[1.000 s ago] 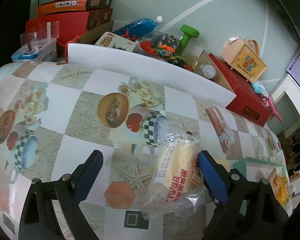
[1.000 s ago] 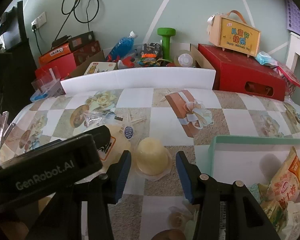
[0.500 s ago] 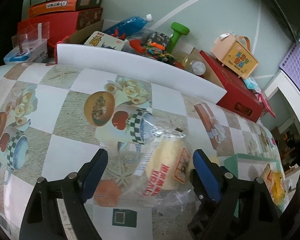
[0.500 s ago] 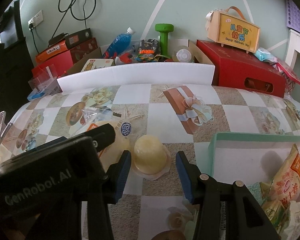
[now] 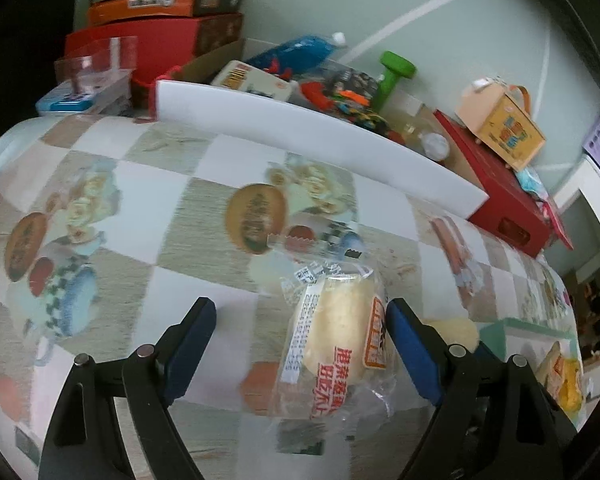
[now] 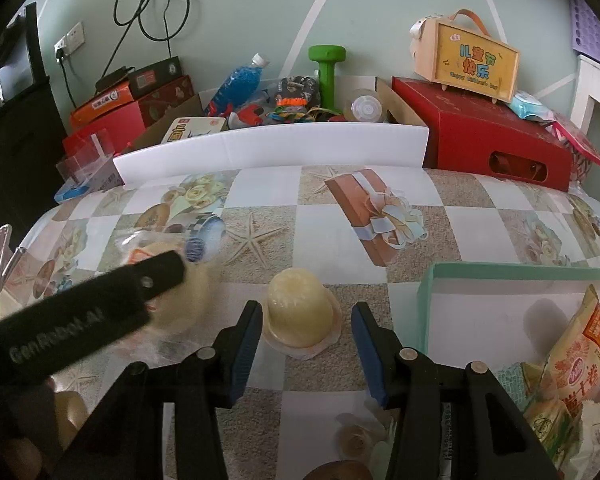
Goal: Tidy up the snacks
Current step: 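Reach the left tool toward the clear-wrapped bun while the right tool approaches the yellow pudding cup, then close the left tool on the clear-wrapped bun while the right tool grasps the yellow pudding cup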
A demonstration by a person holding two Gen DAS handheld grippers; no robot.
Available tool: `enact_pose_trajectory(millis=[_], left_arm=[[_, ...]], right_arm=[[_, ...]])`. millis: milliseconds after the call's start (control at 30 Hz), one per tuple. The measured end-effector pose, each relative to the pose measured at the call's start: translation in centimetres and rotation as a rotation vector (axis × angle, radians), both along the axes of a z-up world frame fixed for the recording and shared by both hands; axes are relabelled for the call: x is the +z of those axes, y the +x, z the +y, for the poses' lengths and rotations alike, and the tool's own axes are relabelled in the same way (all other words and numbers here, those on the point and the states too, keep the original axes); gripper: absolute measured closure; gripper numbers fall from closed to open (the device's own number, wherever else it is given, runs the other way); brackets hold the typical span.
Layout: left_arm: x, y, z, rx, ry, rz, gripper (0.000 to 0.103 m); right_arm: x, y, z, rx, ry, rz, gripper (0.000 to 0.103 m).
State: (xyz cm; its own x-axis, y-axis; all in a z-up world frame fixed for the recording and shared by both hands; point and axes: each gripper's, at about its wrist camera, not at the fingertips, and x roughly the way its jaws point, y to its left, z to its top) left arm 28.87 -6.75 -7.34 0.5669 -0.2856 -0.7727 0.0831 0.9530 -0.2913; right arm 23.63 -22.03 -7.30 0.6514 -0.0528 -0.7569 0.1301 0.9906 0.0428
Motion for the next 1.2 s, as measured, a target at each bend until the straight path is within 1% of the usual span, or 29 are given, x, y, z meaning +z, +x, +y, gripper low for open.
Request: enact_pose_trajectory(millis=[133, 200, 400, 633, 667, 733, 767, 800, 833, 867, 900, 933, 1200], left_arm=[[-0.1, -0.1, 1.1, 0.027, -0.017, 0.006, 0.015], [-0.1, -0.2, 1.3, 0.033, -0.013, 0.008, 0.015], [-0.2, -0.1, 0.6, 0.008, 0.014, 0.009, 0.015], [-0.3, -0.2, 0.2, -0.011, 0.027, 0.009, 0.015], [-0.3, -0.1, 0.1, -0.012, 0.03, 0.009, 0.015], [-0.3, -0.2, 0.0, -0.018, 0.032, 0.009, 0.015], [-0.3, -0.2, -0.1, -0.021, 0.034, 0.01, 0.016], [-0.3, -0.2, -0.2, -0.025, 0.037, 0.01, 0.017], [-0.3, -0.2, -0.2, -0.027, 0.037, 0.008, 0.028], [-0.2, -0.3, -0.3, -0.032, 0.028, 0.007, 0.034], [-0.2, -0.3, -0.3, -0.037, 0.009, 0.007, 0.044], [-0.2, -0.2, -0.3, -0.042, -0.01, 0.011, 0.044], [0.1, -0.5, 0.2, -0.024, -0.015, 0.001, 0.048]], right_arm=[[0.0, 0.0, 0.0, 0.002, 0.0, -0.001, 0.054], [0.0, 0.1, 0.0, 0.003, -0.001, 0.0, 0.054], [-0.1, 0.1, 0.4, 0.014, -0.005, 0.002, 0.054], [-0.1, 0.1, 0.4, 0.011, -0.001, -0.003, 0.054], [-0.1, 0.1, 0.4, 0.01, 0.0, -0.005, 0.055], [-0.1, 0.1, 0.2, 0.006, 0.008, -0.011, 0.062], [0.0, 0.0, 0.1, 0.0, 0.014, -0.013, 0.062], [0.0, 0.0, 0.0, -0.004, 0.017, -0.016, 0.062], [0.1, 0.0, 0.0, -0.003, 0.021, -0.02, 0.067], [0.1, 0.0, 0.0, -0.001, 0.024, -0.02, 0.069], [0.1, 0.0, 0.0, -0.001, 0.023, -0.021, 0.069], [0.1, 0.0, 0.0, 0.001, 0.024, -0.022, 0.069], [0.7, -0.5, -0.6, -0.013, 0.045, -0.042, 0.069]])
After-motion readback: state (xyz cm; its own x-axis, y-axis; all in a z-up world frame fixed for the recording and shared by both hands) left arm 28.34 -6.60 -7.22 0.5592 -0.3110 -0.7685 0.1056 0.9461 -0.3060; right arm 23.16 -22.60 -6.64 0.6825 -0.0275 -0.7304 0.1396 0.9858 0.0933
